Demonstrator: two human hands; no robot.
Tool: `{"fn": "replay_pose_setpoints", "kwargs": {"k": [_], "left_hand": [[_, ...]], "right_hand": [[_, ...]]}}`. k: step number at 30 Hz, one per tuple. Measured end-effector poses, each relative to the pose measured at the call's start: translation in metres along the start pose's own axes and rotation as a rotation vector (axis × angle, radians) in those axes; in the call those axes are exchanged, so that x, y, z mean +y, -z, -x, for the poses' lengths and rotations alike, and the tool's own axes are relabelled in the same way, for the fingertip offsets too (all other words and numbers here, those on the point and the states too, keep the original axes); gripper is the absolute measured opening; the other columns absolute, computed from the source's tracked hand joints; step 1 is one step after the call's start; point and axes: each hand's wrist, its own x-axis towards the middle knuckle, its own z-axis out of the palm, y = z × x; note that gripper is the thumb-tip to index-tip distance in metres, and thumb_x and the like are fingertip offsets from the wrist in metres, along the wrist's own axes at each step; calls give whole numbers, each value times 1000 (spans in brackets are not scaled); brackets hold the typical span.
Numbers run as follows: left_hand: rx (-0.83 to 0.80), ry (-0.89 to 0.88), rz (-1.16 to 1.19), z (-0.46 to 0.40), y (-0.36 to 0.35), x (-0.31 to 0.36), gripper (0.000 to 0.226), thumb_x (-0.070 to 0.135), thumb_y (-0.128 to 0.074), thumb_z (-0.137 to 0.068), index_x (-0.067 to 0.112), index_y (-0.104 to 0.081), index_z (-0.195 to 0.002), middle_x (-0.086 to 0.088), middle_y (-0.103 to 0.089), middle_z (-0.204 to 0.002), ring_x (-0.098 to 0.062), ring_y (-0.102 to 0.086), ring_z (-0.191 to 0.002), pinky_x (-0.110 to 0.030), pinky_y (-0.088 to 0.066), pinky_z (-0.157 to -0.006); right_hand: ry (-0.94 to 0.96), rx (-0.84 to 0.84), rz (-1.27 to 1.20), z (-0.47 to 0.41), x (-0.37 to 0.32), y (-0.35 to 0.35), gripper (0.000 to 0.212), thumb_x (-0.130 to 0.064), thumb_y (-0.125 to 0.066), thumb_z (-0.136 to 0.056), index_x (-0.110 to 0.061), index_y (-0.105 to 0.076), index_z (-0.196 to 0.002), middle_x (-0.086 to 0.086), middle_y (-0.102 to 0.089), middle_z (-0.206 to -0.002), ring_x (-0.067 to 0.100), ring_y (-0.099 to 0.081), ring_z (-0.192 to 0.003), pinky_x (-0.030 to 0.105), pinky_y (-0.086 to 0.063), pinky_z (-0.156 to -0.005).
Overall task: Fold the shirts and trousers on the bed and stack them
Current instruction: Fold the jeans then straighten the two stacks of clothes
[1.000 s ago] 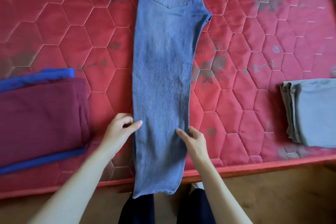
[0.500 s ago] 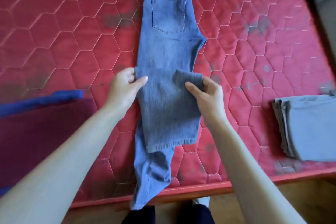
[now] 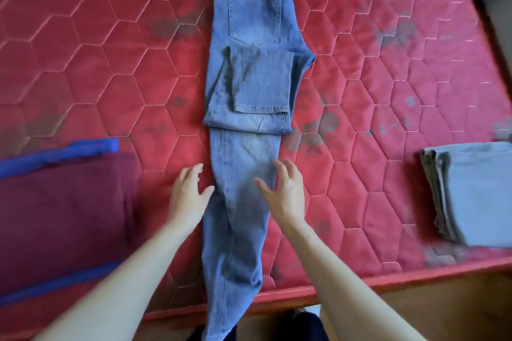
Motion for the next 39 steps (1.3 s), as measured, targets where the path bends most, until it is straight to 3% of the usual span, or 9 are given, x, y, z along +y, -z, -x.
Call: {"fn": "replay_pose_setpoints", "kwargs": {"k": [3,9,13,19,22,27,30,34,39], "left_hand": [[0,53,72,32,-13,-13,43,6,-72,-82,6,-60,-123,-11,-64,-112,-24,-62,-89,-39,-49,-87],[39,55,68,69,-24,-12,59,15,-71,-84,25,-47,-137,0,-56,-128,-24,-58,-108,-36,-46,-86],[38,67,80,75,-31,-10,25,26,-67,-90,18,-69,-113,-2,-51,-127,-21,-53,-117,-27,-39,-87],[-14,219,201,79,-43,3,36,38,-70,-86,15,-67,-113,-3,-41,-133,-20,-46,-123,-28,-36,-100],[23,327,311,77,-42,16,26,31,-70,-87,15,-68,-107,-7,-43,-128,-25,-46,-121,-32,-33,-108],[215,195,218,81,-25,36,15,21,-67,-89,7,-66,-94,-5,-47,-130,-20,-42,-121,-20,-27,-101],[167,164,332,86,-8,49,14,24,-60,-93,10,-60,-89,1,-61,-90,-17,-55,-86,-16,-38,-70],[92,280,570,85,7,57,23,26,-53,-99,5,-60,-104,-11,-65,-95,-21,-57,-87,-41,-48,-85],[56,333,751,73,23,67,15,20,-55,-98,7,-62,-102,-10,-63,-99,-18,-57,-94,-38,-46,-95]], "right_hand": [[64,-54,73,46,4,-25,65,-54,-68,-80,-19,-55,-132,3,-37,-149,21,-29,-140,36,-31,-110],[-128,67,-213,95,1,-42,45,-31,-67,-88,-25,-53,-131,-2,-36,-145,13,-40,-128,12,-32,-92],[-350,55,-537,104,-1,-39,55,-19,-67,-89,-22,-42,-138,-7,-57,-124,5,-53,-113,12,-39,-91],[-246,50,-594,115,-6,-27,14,-21,-69,-87,-33,-62,-89,-13,-67,-76,-1,-58,-68,12,-41,-62],[-157,3,-668,122,-10,-17,20,-21,-61,-94,-35,-62,-80,-22,-61,-67,-3,-53,-63,9,-38,-61],[-199,-220,-915,125,-6,2,33,-21,-44,-90,-18,-72,-106,-5,-73,-102,10,-66,-97,18,-49,-75],[-203,-268,-967,122,-4,11,43,-7,-43,-78,-13,-71,-109,-2,-72,-109,10,-63,-106,14,-47,-79],[-224,-329,-875,117,-3,8,29,-16,-57,-90,-23,-65,-117,-8,-64,-123,3,-54,-118,14,-42,-94],[-454,-541,-1030,110,-4,0,43,-35,-67,-89,-16,-58,-127,-1,-68,-120,14,-64,-111,35,-49,-98]]}}
